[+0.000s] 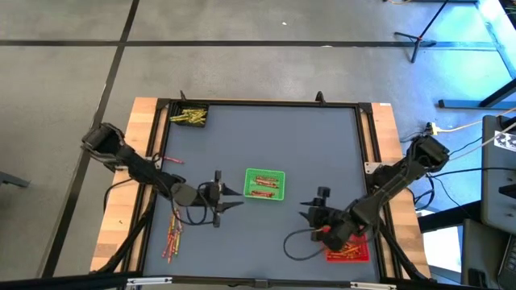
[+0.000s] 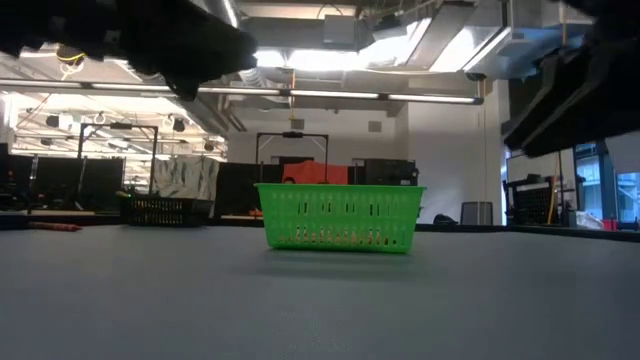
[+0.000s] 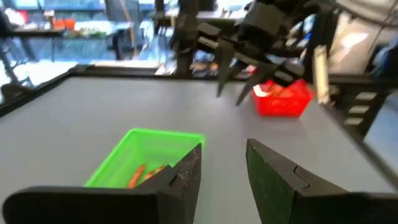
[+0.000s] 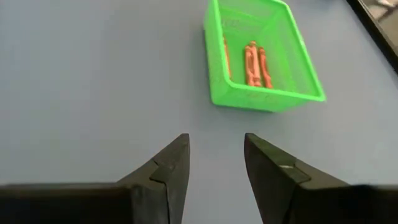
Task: Sort crayons
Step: Put the red crayon into the green bin
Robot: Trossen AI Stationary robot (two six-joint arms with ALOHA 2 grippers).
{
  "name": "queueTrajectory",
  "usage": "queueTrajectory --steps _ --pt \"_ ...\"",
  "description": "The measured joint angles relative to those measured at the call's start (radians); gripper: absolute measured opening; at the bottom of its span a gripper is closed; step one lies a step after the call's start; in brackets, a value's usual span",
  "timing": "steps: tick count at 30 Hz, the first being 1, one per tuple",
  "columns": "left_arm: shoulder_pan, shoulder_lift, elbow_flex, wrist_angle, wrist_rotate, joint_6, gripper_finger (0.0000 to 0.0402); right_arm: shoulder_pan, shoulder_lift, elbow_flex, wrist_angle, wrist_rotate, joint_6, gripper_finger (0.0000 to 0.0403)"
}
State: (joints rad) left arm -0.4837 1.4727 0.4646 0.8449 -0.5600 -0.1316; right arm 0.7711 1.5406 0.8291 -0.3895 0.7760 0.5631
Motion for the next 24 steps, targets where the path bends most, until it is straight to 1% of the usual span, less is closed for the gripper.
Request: queueTrajectory --steps 3,5,7,9,11,14,16,18,21,24 --pt "0.043 -0.098 0.061 -0.293 0.004 -0.040 0.0110 -0.030 0.000 -0.091 0.231 -0.006 -0.108 0.0149" --pt "0.075 -0.162 0.131 -0.564 0.006 -0.070 0.0110 -0.049 0.000 -0.133 0.347 -0.010 -0.184 0.0149" --pt "0.113 -0.215 0.216 -0.856 0.007 -0.106 0.0110 -0.070 0.000 -0.158 0.425 -0.016 -0.234 0.0149" --pt "0.157 -0.246 0.307 -1.141 0.016 -0.148 0.0110 -0.088 0.000 -0.170 0.457 -0.021 -0.267 0.0149" --pt "0.215 -0.255 0.386 -1.409 0.050 -0.188 0.0110 -0.104 0.000 -0.170 0.468 -0.027 -0.283 0.0149" --pt "0.327 -0.254 0.464 -1.721 0.136 -0.226 0.0110 -0.125 0.000 -0.170 0.467 -0.027 -0.284 0.0149" --pt "0.413 -0.244 0.478 -1.840 0.190 -0.214 0.0110 -0.134 0.002 -0.170 0.460 -0.027 -0.284 0.0149" --pt "0.495 -0.237 0.474 -1.931 0.223 -0.180 0.0110 -0.140 0.014 -0.170 0.463 -0.027 -0.284 0.0149" --pt "0.612 -0.215 0.455 -1.997 0.265 -0.107 0.0110 -0.138 0.028 -0.170 0.472 -0.027 -0.285 0.0149" --pt "0.703 -0.169 0.436 -2.050 0.325 -0.024 0.0110 -0.137 0.037 -0.170 0.470 -0.028 -0.283 0.0149"
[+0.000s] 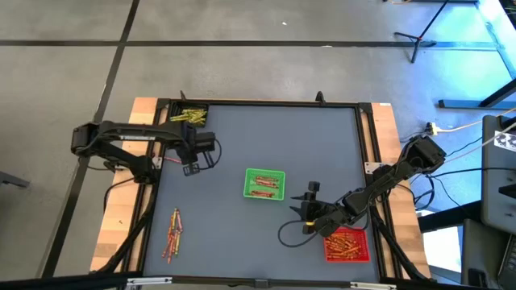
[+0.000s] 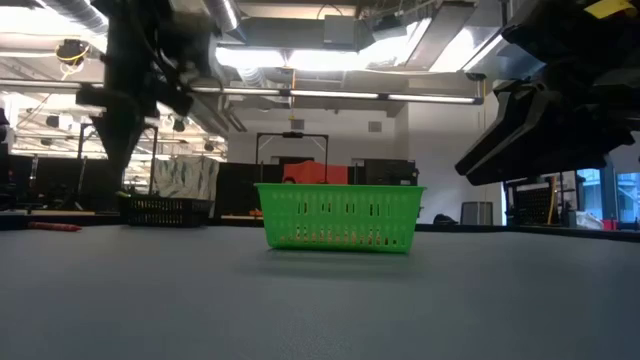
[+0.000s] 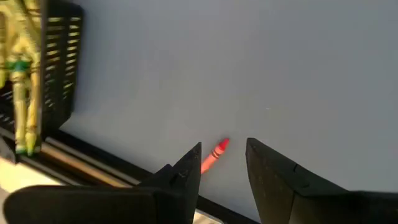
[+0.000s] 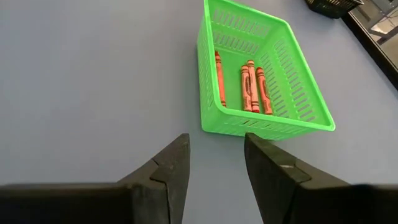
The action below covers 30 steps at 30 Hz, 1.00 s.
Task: Sort crayons
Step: Put the red crayon into the green bin
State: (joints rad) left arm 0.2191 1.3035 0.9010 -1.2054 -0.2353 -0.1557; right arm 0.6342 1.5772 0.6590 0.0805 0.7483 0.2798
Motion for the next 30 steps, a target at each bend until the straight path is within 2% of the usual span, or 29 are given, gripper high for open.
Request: queueTrajectory --steps 6,18,24,30 --pt "0.095 0.128 -0.029 -0.021 0.018 0.183 0.0110 0.000 0.000 0.000 0.007 0.000 0.001 0.0149" --pt "0.188 0.376 -0.068 -0.043 0.021 0.301 0.0110 0.000 0.000 0.000 0.003 0.000 0.009 0.0149" --pt "0.189 0.440 -0.093 -0.027 0.017 0.313 0.0110 0.000 0.000 0.000 0.000 0.000 0.010 0.0149" --pt "0.189 0.446 -0.118 0.054 0.033 0.373 0.0110 0.000 0.000 0.000 0.000 0.001 0.011 0.0149"
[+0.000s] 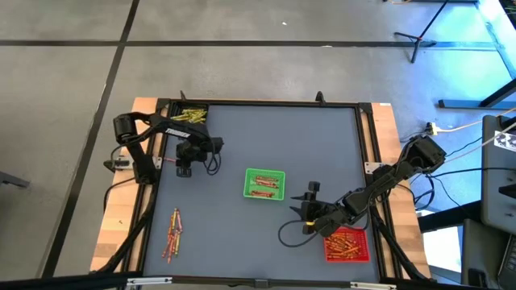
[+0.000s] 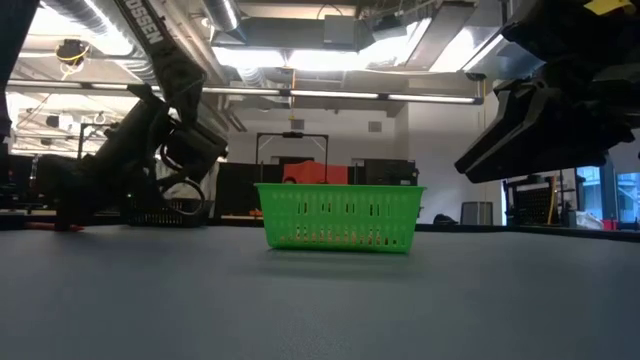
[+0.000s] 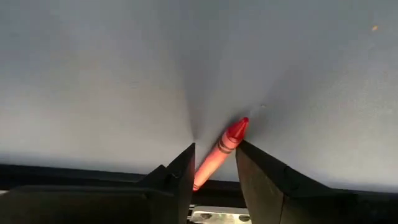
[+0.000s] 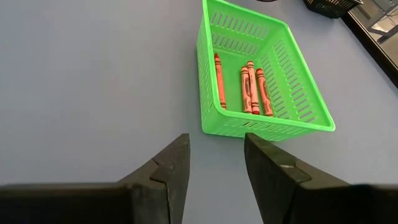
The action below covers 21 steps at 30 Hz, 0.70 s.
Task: Sort crayons
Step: Put the red crayon into the green bin
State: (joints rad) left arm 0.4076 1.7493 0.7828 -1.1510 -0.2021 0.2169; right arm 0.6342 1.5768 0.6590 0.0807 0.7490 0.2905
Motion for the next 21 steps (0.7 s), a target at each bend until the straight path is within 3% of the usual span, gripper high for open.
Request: queueTrajectory --steps 5,12,21 --pt "0.000 -0.001 -0.009 0.012 0.002 0.045 0.0091 0.000 0.000 0.000 0.000 0.000 0.000 0.0149" --pt "-0.001 -0.003 -0.009 0.023 0.022 0.059 0.0013 0.000 0.000 0.000 0.000 0.000 0.000 0.0149" --pt "-0.033 -0.015 0.047 0.004 0.007 0.025 0.0005 0.000 0.000 0.000 -0.002 -0.001 0.019 0.0149"
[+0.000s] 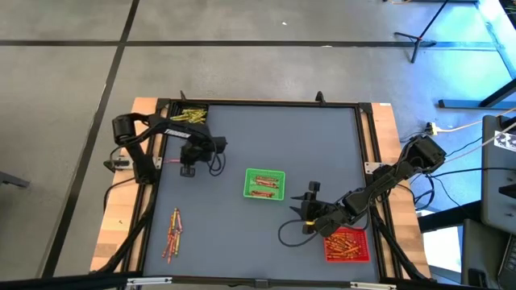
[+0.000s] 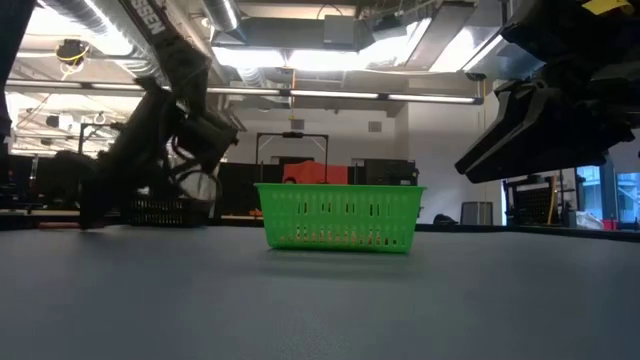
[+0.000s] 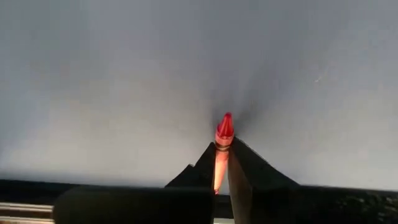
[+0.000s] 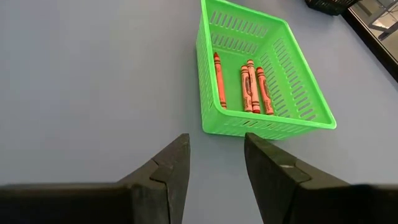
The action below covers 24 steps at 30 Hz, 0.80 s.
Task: Sort crayons
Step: Put the red crayon into the green bin
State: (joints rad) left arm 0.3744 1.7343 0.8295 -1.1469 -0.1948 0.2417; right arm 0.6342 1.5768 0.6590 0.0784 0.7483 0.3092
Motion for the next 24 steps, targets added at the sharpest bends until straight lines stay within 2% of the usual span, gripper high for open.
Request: queueTrajectory --steps 8,13,16,19,24 --pt "-0.108 -0.116 0.093 -0.073 -0.006 -0.092 0.0003 0.000 0.000 0.000 0.008 0.000 0.004 0.0161" --pt "-0.197 -0.229 0.147 -0.070 -0.013 -0.180 0.0003 0.000 -0.004 0.012 0.023 -0.015 0.000 0.0210" --pt "-0.263 -0.301 0.170 -0.050 -0.026 -0.242 0.0004 0.000 -0.031 0.037 -0.008 -0.070 -0.013 0.0244" --pt "-0.338 -0.375 0.177 0.032 -0.033 -0.298 0.0004 0.000 -0.055 0.055 -0.021 -0.084 -0.031 0.0264" --pt "-0.470 -0.461 0.177 0.295 -0.035 -0.347 0.0004 0.000 -0.066 0.080 -0.018 -0.040 -0.091 0.0271"
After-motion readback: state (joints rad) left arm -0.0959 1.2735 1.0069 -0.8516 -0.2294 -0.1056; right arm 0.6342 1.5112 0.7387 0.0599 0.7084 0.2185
